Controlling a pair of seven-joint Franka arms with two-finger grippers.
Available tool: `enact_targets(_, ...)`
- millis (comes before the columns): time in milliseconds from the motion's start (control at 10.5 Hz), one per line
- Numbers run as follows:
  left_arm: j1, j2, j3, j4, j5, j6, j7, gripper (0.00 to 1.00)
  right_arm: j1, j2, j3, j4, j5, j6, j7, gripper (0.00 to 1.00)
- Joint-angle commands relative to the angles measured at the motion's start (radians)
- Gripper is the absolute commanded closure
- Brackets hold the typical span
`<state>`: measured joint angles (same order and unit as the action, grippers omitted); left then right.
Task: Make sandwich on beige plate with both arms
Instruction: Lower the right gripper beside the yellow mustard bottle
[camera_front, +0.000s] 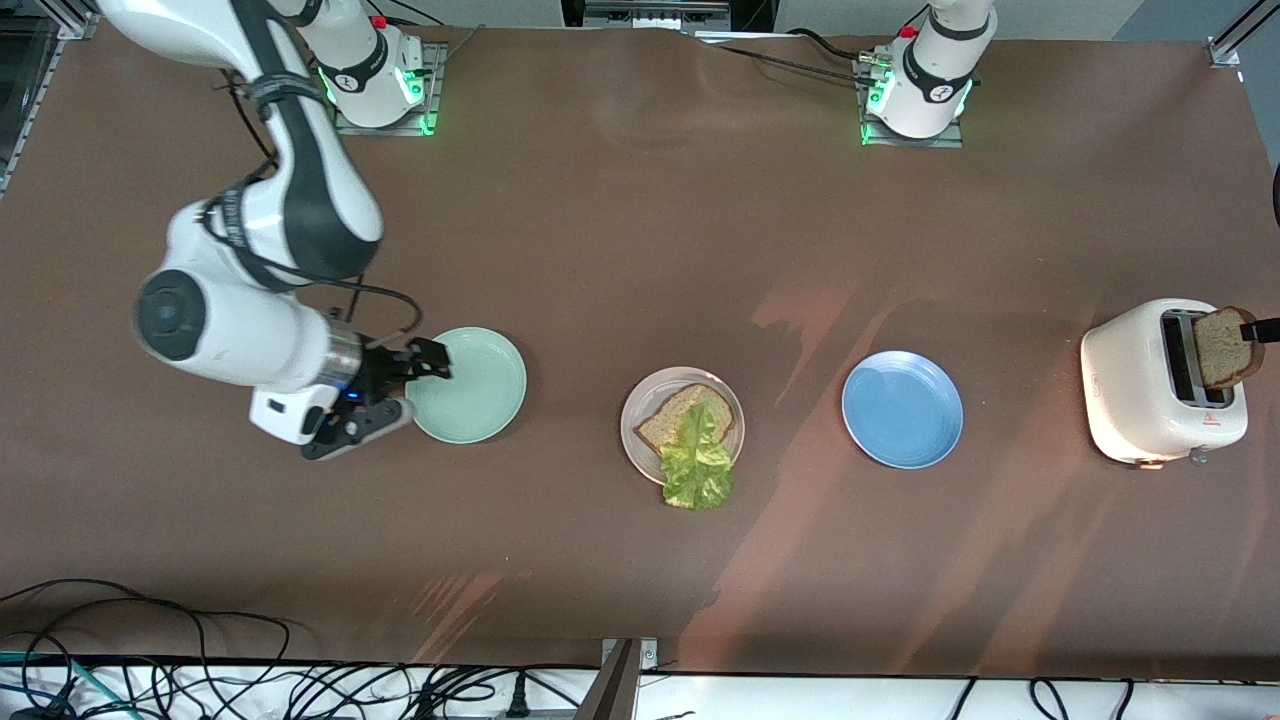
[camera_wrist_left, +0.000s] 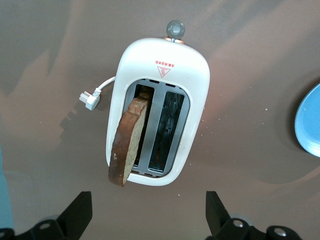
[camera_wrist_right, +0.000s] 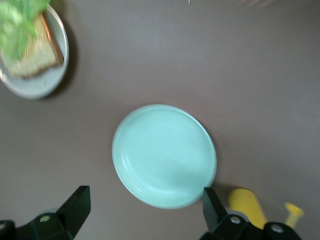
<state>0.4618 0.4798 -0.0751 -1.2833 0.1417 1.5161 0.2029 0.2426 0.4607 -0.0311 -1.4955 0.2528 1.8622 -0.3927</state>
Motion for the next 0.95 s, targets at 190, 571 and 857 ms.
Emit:
enact_targets(190, 0.006, -0.004, -0.008, -0.004, 0.018, 0.009, 0.021, 0.00, -0.224, -0.119, 0.016, -0.104, 0.014, -0.127, -0.603, 0.00)
enact_targets(571, 0.005, -0.003, -0.008, -0.004, 0.016, 0.009, 0.020, 0.00, -0.336, -0.030, -0.041, -0.098, 0.140, -0.140, -1.122, 0.00)
enact_targets(857, 0.000, -0.004, -0.008, -0.004, 0.018, 0.009, 0.018, 0.00, -0.348, 0.136, -0.141, -0.095, 0.441, -0.161, -1.463, 0.00)
